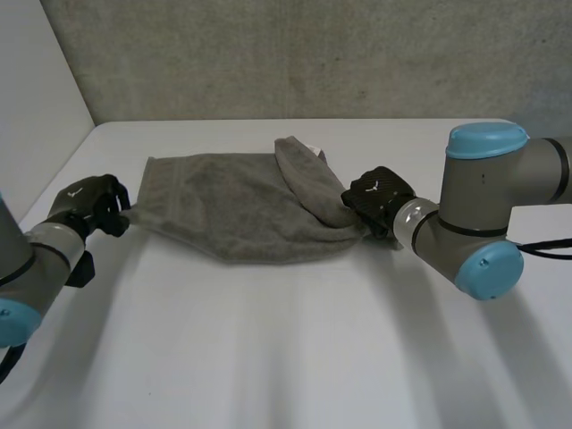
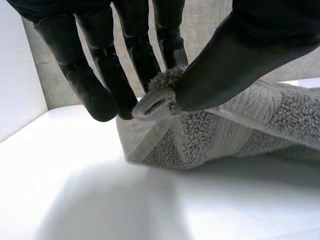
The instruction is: Fold the towel.
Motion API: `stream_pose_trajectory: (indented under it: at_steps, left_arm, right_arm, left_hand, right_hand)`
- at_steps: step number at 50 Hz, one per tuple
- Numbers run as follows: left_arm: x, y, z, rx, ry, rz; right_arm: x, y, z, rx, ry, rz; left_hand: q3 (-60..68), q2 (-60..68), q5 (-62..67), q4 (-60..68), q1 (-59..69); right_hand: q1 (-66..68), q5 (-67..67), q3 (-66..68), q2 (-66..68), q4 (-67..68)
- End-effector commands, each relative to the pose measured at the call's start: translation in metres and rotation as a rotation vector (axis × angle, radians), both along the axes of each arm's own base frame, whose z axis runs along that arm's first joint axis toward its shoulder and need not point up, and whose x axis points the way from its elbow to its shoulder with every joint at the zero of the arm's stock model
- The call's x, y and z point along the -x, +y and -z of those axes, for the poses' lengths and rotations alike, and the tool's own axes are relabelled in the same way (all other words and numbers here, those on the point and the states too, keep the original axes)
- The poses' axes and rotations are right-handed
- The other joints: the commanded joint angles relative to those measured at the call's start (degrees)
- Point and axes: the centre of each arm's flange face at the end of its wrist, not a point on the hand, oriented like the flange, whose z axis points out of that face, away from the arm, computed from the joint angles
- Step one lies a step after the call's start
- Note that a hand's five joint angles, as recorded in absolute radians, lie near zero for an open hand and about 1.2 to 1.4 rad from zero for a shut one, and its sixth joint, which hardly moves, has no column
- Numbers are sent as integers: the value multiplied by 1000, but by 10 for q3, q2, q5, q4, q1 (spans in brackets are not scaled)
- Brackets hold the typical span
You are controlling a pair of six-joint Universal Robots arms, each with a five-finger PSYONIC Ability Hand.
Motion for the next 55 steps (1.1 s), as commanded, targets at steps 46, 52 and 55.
stream_pose_trajectory:
  at_steps: [46, 52, 55]
  left_arm:
    - [-1, 23, -37, 79, 33, 19]
    - [-2, 22, -37, 79, 33, 16]
    - [-3, 22, -37, 78, 33, 13]
  right_arm:
    - [66, -4, 31, -267, -379, 219]
    - [53, -6, 39, -254, -393, 192]
    - [50, -13, 44, -243, -395, 194]
  left_hand:
    - [-83, -36, -151, -63, 4]
    - [-83, -36, -151, -63, 4]
    - [-83, -36, -151, -63, 4]
  right_hand:
    - [-463, -460, -476, -467, -473]
    - [-331, -328, -344, -335, -341]
    - [-171, -169, -184, -176, -181]
